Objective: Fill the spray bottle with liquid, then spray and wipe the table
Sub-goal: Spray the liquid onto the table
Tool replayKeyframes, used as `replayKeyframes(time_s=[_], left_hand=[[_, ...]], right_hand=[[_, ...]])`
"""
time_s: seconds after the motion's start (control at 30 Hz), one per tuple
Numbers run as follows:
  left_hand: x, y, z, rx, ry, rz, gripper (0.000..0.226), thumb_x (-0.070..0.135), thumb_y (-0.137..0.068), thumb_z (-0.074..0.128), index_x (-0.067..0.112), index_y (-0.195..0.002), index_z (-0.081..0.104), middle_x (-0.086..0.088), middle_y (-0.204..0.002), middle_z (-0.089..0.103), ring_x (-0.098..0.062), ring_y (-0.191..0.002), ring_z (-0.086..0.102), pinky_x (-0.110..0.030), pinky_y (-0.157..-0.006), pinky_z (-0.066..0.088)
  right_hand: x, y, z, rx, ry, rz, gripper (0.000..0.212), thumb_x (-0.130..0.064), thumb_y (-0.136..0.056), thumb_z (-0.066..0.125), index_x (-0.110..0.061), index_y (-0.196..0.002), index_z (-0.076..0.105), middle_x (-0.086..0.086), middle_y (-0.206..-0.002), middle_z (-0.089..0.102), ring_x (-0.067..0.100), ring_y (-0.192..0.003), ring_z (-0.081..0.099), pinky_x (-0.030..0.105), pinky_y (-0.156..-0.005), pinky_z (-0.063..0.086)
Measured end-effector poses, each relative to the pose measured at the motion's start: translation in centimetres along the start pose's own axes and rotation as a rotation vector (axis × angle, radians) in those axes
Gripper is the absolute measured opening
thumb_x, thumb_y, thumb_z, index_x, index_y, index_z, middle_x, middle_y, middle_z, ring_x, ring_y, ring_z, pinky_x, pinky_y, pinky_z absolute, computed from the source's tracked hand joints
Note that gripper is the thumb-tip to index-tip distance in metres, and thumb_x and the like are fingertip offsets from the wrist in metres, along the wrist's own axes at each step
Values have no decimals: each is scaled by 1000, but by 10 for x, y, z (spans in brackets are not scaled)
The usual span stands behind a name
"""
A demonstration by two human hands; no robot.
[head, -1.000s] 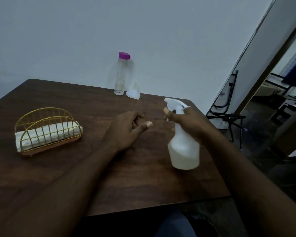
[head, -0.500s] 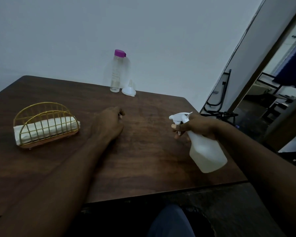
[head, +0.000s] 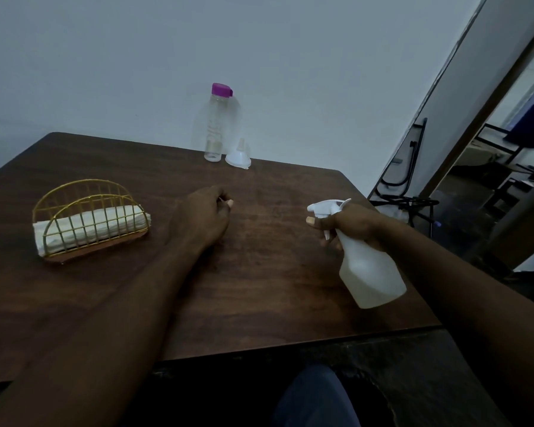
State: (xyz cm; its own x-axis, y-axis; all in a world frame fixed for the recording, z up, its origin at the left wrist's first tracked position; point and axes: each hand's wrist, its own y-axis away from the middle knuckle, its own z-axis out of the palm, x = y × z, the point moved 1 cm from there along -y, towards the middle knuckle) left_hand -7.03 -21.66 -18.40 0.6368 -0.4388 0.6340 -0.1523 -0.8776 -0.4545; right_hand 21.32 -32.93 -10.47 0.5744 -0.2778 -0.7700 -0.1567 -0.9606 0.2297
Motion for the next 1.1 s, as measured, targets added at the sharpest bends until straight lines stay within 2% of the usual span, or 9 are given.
replayKeyframes(time_s=[0.13, 0.27, 0.4, 0.5, 0.57, 0.73, 0.8, 0.93, 1.1], left_hand=[[1, 0, 0, 5, -6, 17, 8, 42, -97, 61, 37, -93, 66, 20, -79, 56, -5, -77, 55, -31, -66, 41], [2, 0, 0, 5, -4, 15, 9, 45, -96, 63, 38, -91, 66, 21, -79, 58, 0, -73, 53, -26, -59, 38], [4, 2, 0, 11, 25, 20, 10, 44, -95, 65, 36, -90, 67, 21, -77, 60, 4, -73, 53, -21, -57, 35], [5, 5, 0, 6, 51, 39, 9, 43, -94, 67, 35, -90, 69, 19, -77, 61, 2, -75, 56, -24, -60, 37], [7, 6, -1, 2, 54, 47, 9, 43, -94, 67, 35, -91, 70, 19, -77, 62, 2, -75, 56, -24, -60, 37], [8, 7, -1, 0, 57, 39, 10, 43, -94, 67, 34, -93, 71, 19, -75, 61, 4, -73, 54, -21, -59, 36], [10, 8, -2, -8, 58, 50, 10, 44, -94, 68, 34, -94, 71, 19, -78, 62, -1, -75, 57, -25, -61, 39], [12, 10, -2, -37, 38, 84, 11, 42, -95, 68, 32, -96, 71, 16, -83, 64, -9, -82, 61, -30, -69, 43], [11, 9, -2, -50, 29, 71, 12, 44, -95, 68, 33, -97, 71, 16, -84, 64, -8, -82, 60, -30, -69, 45]], right_hand=[[0, -1, -1, -55, -87, -43, 41, -33, -95, 76, -30, -133, 61, 4, -86, 78, 29, -94, 79, 28, -53, 55], [-5, 0, 0, 34, -158, -131, 41, -33, -91, 81, -33, -129, 66, 2, -74, 72, 25, -78, 76, 29, -52, 53], [-4, 2, 5, 161, -251, -113, 55, -37, -88, 82, -8, -132, 67, 3, -64, 65, 23, -65, 64, 33, -58, 52], [-11, 13, 10, 37, -253, -162, 41, -38, -92, 79, -30, -130, 67, 5, -82, 75, 24, -84, 78, 28, -54, 54], [-16, 19, 11, -18, -266, -163, 38, -36, -92, 79, -36, -127, 66, 4, -88, 77, 26, -93, 79, 27, -52, 54], [-13, 22, 5, 39, -209, -145, 44, -34, -80, 88, -44, -120, 73, 3, -69, 64, 18, -62, 66, 29, -52, 51], [-8, 23, 4, 53, -210, -126, 45, -34, -78, 89, -45, -119, 73, 5, -70, 65, 22, -64, 65, 30, -53, 52], [-7, 28, 2, -8, -172, -107, 41, -34, -82, 87, -40, -119, 71, 4, -79, 75, 29, -88, 79, 27, -52, 53], [-7, 28, -1, 26, -73, -63, 39, -28, -84, 87, -45, -115, 69, 0, -65, 63, 11, -57, 65, 26, -52, 53]])
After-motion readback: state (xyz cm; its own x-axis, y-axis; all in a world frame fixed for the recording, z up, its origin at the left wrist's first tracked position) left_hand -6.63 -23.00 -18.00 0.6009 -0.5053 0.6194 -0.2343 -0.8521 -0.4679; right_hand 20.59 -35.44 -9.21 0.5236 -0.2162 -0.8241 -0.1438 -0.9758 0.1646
